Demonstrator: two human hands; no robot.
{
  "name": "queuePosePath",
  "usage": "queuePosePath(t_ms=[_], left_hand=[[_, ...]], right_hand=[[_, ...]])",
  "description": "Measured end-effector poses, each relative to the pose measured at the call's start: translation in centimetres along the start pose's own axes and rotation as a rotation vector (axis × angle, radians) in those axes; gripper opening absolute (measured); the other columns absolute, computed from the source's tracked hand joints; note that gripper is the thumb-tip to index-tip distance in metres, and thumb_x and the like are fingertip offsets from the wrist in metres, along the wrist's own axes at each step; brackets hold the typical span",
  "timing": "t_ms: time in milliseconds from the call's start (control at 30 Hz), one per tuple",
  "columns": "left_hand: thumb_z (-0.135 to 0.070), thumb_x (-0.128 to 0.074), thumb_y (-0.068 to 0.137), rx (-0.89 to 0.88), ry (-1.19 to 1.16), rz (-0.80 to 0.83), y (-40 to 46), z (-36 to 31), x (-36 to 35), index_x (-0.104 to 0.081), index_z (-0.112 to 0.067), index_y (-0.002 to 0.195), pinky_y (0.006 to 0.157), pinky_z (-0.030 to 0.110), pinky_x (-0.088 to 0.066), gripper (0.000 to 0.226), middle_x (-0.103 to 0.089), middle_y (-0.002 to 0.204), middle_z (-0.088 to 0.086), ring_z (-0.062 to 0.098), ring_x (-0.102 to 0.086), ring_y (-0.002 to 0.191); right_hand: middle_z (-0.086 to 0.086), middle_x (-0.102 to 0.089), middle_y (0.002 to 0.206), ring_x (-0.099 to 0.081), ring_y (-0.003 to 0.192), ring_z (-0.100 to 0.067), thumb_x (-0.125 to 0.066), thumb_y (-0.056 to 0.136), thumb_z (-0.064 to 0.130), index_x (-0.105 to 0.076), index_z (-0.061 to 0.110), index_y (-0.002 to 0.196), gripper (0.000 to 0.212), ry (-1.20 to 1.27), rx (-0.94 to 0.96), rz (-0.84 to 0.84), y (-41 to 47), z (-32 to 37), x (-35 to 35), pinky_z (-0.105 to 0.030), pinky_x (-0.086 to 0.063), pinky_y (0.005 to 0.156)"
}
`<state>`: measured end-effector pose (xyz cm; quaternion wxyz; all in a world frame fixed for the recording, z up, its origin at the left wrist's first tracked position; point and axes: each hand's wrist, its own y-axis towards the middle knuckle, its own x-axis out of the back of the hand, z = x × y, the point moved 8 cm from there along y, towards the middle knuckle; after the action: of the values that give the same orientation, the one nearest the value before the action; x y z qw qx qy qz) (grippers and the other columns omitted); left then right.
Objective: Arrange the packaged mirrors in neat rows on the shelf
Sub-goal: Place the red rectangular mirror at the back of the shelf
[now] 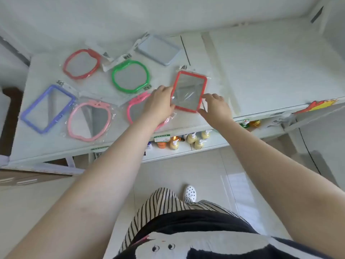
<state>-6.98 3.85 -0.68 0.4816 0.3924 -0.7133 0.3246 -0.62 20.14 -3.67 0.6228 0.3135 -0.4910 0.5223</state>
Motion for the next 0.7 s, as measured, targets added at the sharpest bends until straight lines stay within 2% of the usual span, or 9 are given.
queuePosePath(t_ms=[133,233,333,433,500,567,633,700], left_hand=[[-0.026,-0.064,0.085,0.114,-0.034,0.149,2.9,1.1,-3.0,-0.051,-0.004,0.124,0.094,0.043,-0.047,0.047,-0.056,0.121,0.017,0.035,-0.055,0.113],[-0.034,-0.063,0.086,0.157,0.007,0.253,4.8,2.1,-5.2,-0.049,-0.003,0.124,0.092,0.041,-0.046,0.051,-0.057,0.121,0.018,0.037,-0.055,0.114],[-0.029,-0.061,0.087,0.141,0.085,0.225,6.2,2.6,-5.7,-0.052,-0.002,0.121,0.091,0.039,-0.044,0.044,-0.06,0.12,0.019,0.038,-0.055,0.113],[-0.021,-0.061,0.086,0.155,0.033,0.165,7.6,3.1,-5.8,-0.057,-0.004,0.115,0.089,0.038,-0.045,0.034,-0.064,0.115,0.017,0.037,-0.056,0.109],[-0.02,-0.065,0.083,0.181,-0.063,0.151,8.1,3.5,-5.8,-0.061,-0.006,0.108,0.089,0.038,-0.046,0.029,-0.067,0.11,0.014,0.035,-0.059,0.105],[-0.019,-0.07,0.079,0.219,-0.268,0.169,8.5,3.8,-6.0,-0.066,-0.007,0.104,0.089,0.037,-0.05,0.028,-0.07,0.104,0.011,0.031,-0.063,0.099],[-0.013,-0.074,0.077,0.239,-0.538,0.192,8.4,3.1,-5.9,-0.068,-0.007,0.107,0.088,0.032,-0.048,0.032,-0.07,0.1,0.007,0.022,-0.062,0.091],[-0.006,-0.075,0.076,0.204,-0.74,0.208,8.5,1.5,-5.4,-0.068,-0.008,0.107,0.082,0.025,-0.044,0.031,-0.065,0.087,0.002,0.017,-0.056,0.083]], right_hand=[[-0.012,-0.055,0.127,-0.049,0.121,-0.031,-0.058,0.091,0.027,-0.045,0.01,0.135,0.049,0.148,-0.171,0.092,1.3,-1.3,-2.3,-0.04,-0.046,0.092],[-0.013,-0.057,0.121,-0.054,0.112,-0.032,-0.057,0.09,0.025,-0.047,0.007,0.13,0.045,0.298,-0.337,0.126,2.3,-2.5,-3.9,-0.037,-0.046,0.086],[-0.013,-0.056,0.122,-0.057,0.108,-0.032,-0.059,0.089,0.023,-0.048,0.007,0.129,0.045,0.404,-0.451,0.098,2.8,-2.9,-4.9,-0.036,-0.047,0.086],[-0.009,-0.061,0.109,-0.06,0.098,-0.031,-0.062,0.087,0.019,-0.05,0.006,0.124,0.04,0.54,-0.53,0.067,2.9,-2.9,-5.8,-0.04,-0.052,0.084],[-0.006,-0.057,0.097,-0.055,0.086,-0.027,-0.064,0.085,0.015,-0.057,0.01,0.114,0.03,0.71,-0.625,0.035,2.6,-3.2,-6.0,-0.034,-0.05,0.072],[-0.006,-0.05,0.081,-0.044,0.073,-0.023,-0.066,0.083,0.011,-0.062,0.014,0.091,0.009,0.873,-0.698,-0.001,2.0,-3.8,-5.8,-0.027,-0.036,0.057],[-0.006,-0.048,0.072,-0.041,0.066,-0.021,-0.069,0.081,0.008,-0.062,0.011,0.076,0.009,1.006,-0.739,-0.028,1.1,-4.8,-5.5,-0.027,-0.035,0.058],[-0.007,-0.054,0.074,-0.047,0.066,-0.019,-0.069,0.081,0.004,-0.065,0.006,0.075,0.008,1.139,-0.75,-0.084,0.2,-5.8,-4.6,-0.027,-0.043,0.067]])
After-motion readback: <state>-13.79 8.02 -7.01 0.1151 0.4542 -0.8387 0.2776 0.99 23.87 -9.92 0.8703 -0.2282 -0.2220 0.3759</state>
